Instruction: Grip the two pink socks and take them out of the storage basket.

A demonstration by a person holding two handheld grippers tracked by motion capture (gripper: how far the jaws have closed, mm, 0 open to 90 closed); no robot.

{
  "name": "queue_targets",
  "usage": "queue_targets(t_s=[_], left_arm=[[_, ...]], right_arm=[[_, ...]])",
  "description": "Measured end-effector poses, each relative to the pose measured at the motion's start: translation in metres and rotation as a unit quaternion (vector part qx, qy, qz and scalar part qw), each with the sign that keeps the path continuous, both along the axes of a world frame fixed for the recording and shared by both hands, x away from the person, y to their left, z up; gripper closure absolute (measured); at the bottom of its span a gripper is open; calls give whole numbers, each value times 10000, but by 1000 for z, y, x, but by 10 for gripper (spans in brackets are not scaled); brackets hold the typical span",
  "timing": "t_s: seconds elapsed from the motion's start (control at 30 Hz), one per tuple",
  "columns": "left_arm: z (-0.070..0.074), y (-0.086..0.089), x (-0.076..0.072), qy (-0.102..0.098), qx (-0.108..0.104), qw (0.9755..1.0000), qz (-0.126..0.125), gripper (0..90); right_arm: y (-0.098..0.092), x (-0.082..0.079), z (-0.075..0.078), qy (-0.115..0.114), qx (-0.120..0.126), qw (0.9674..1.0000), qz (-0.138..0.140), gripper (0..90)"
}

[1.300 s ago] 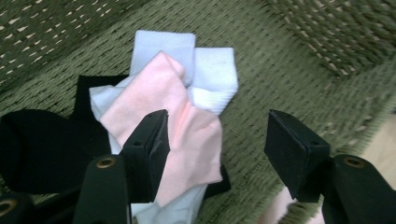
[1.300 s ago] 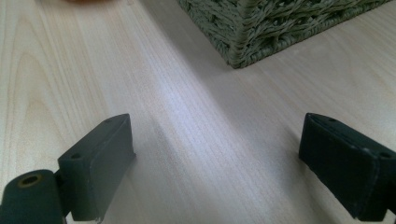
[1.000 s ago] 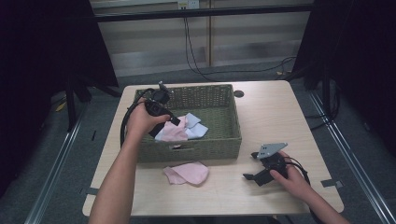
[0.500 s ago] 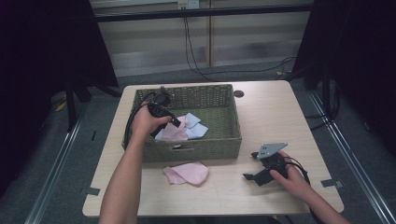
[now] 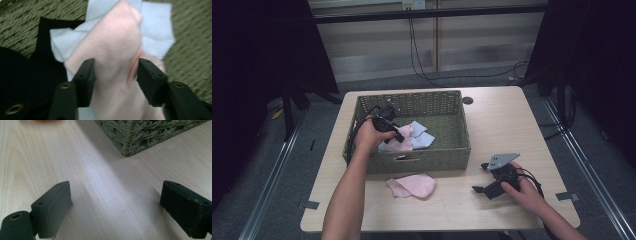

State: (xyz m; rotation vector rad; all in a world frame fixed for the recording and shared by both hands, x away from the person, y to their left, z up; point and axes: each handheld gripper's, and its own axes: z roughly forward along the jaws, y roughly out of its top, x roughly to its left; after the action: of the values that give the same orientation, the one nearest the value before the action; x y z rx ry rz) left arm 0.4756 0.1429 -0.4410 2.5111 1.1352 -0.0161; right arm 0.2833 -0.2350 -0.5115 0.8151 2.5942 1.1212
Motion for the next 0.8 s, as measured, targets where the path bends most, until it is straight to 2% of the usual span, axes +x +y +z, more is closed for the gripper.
queue_targets(t_s=[0.07,0.13,0.17,0.23,0.3,0.53,0.57,0.6,0.7,0.8], left_arm=[[-3,0,0,51,114,9999,-28,567],[-3,-1,0,40,133,9999,-29,591],[-1,0,-1,18,288,9996,-66,722],[0,0,-1,77,284,9996,-26,777],[0,0,-1,121,331,9993,-104,823],[3,-2,-2,157,403,9990,-125,865],[9,-2,-2,178,391,9990,-153,866],[9,-2,-2,178,391,9990,-153,866],[25,1,-2,178,168,9997,-61,866],[33,2,-3,197,175,9996,-75,866]], right_arm=[[0,0,0,-3,-1,10000,1,93],[0,0,0,-4,-2,10000,2,93],[0,0,0,9,0,10000,0,93],[0,0,0,15,0,10000,-1,93],[0,0,0,-2,-1,10000,1,93],[0,0,0,15,0,10000,-1,93],[0,0,0,-4,-1,10000,2,93],[0,0,0,-3,-1,10000,2,93],[0,0,0,3,8,10000,-8,93],[0,0,0,3,8,10000,-8,93]])
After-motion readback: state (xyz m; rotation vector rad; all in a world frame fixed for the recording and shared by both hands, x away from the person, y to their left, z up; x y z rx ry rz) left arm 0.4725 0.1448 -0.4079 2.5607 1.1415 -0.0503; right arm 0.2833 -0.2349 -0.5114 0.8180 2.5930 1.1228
